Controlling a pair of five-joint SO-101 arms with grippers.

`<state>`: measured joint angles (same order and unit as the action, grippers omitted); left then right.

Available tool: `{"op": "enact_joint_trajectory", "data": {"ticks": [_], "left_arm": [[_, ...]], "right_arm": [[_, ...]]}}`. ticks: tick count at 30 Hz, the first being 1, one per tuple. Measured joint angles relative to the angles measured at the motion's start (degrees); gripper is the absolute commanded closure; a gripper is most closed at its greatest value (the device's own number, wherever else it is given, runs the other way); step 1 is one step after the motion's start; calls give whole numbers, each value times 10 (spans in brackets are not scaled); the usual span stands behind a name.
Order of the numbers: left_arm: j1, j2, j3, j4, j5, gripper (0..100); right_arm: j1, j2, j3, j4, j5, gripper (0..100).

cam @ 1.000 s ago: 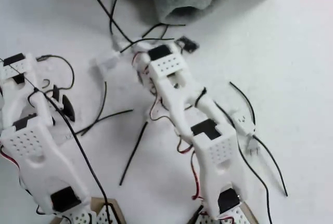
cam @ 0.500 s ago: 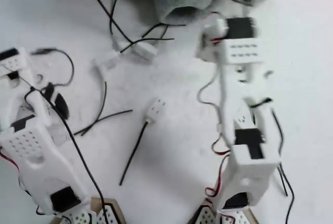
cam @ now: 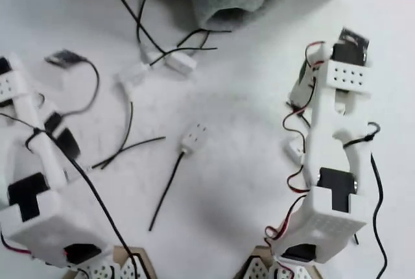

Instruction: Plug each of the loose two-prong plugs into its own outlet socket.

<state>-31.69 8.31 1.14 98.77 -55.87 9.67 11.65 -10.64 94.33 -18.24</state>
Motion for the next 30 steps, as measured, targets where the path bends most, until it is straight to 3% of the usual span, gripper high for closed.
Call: {"op": "enact_joint_trajectory", "data": {"ticks": [8, 14, 21, 30], "left_arm": [[2, -30, 184, -159, -113, 774], [2, -30, 203, -180, -210, 774], [1, -31, 223, -164, -235, 774], [1, -32, 286, -283, -235, 775]], "right_arm": [[4, 0, 171, -150, 0, 690], [4, 0, 249, -244, 1, 690], [4, 0, 295, -322, 1, 690], [4, 0, 301, -337, 1, 690]]}}
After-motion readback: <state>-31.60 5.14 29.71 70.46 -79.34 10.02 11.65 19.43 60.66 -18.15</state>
